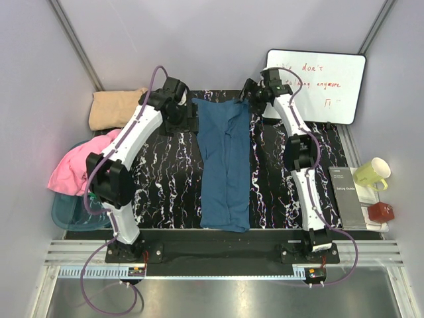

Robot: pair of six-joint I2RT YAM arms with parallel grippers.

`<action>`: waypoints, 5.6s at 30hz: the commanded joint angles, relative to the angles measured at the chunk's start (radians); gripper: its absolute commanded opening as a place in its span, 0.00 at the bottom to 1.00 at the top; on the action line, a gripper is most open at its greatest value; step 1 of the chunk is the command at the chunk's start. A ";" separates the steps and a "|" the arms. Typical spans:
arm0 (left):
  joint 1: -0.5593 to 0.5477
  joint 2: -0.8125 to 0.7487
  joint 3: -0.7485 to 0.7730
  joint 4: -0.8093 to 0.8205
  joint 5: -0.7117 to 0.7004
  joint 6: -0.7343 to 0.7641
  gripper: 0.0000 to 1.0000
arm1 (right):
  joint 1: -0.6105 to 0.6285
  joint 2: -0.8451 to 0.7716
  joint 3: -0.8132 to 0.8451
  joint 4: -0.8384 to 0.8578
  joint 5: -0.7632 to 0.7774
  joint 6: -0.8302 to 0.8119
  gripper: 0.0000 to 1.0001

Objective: Fold and stack the t-shirts
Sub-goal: Rotate the tshirt 90 degrees, then grab the bottom of the folded rectangular tshirt with both arms

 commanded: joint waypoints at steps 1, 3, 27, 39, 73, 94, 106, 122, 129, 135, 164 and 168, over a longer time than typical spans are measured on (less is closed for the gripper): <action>0.015 0.014 0.031 0.013 0.040 0.023 0.99 | 0.028 -0.023 -0.001 0.060 -0.056 0.023 0.91; 0.016 0.016 0.026 0.011 0.043 0.026 0.99 | 0.035 -0.020 -0.007 0.061 -0.054 0.025 0.89; 0.047 -0.017 -0.014 0.002 0.031 0.046 0.99 | 0.069 -0.018 -0.086 0.078 -0.013 0.086 0.59; 0.047 -0.013 -0.028 0.007 0.031 0.043 0.99 | 0.069 -0.014 -0.123 0.078 0.001 0.072 0.56; 0.047 -0.021 -0.126 0.031 0.075 0.058 0.99 | 0.115 -0.213 -0.062 0.095 0.084 -0.113 0.00; 0.047 -0.030 -0.146 0.042 0.072 0.058 0.99 | 0.107 -0.313 -0.346 0.069 0.317 -0.126 0.00; 0.045 -0.030 -0.150 0.047 0.107 0.052 0.99 | 0.109 -0.316 -0.435 0.037 0.423 -0.127 0.00; -0.053 -0.220 -0.586 0.269 0.367 0.026 0.96 | 0.114 -0.739 -0.865 0.115 0.273 -0.175 1.00; -0.220 -0.277 -0.730 0.384 0.374 -0.111 0.92 | 0.215 -0.726 -0.935 0.158 0.110 -0.179 0.98; -0.275 -0.342 -0.864 0.472 0.376 -0.232 0.73 | 0.288 -0.470 -0.652 0.048 0.093 -0.177 0.94; -0.341 -0.254 -1.008 0.410 0.413 -0.349 0.00 | 0.318 -0.022 -0.136 -0.101 0.033 -0.100 0.88; -0.341 -0.294 -0.994 0.340 0.411 -0.353 0.00 | 0.316 -0.005 -0.139 -0.107 0.064 -0.077 0.88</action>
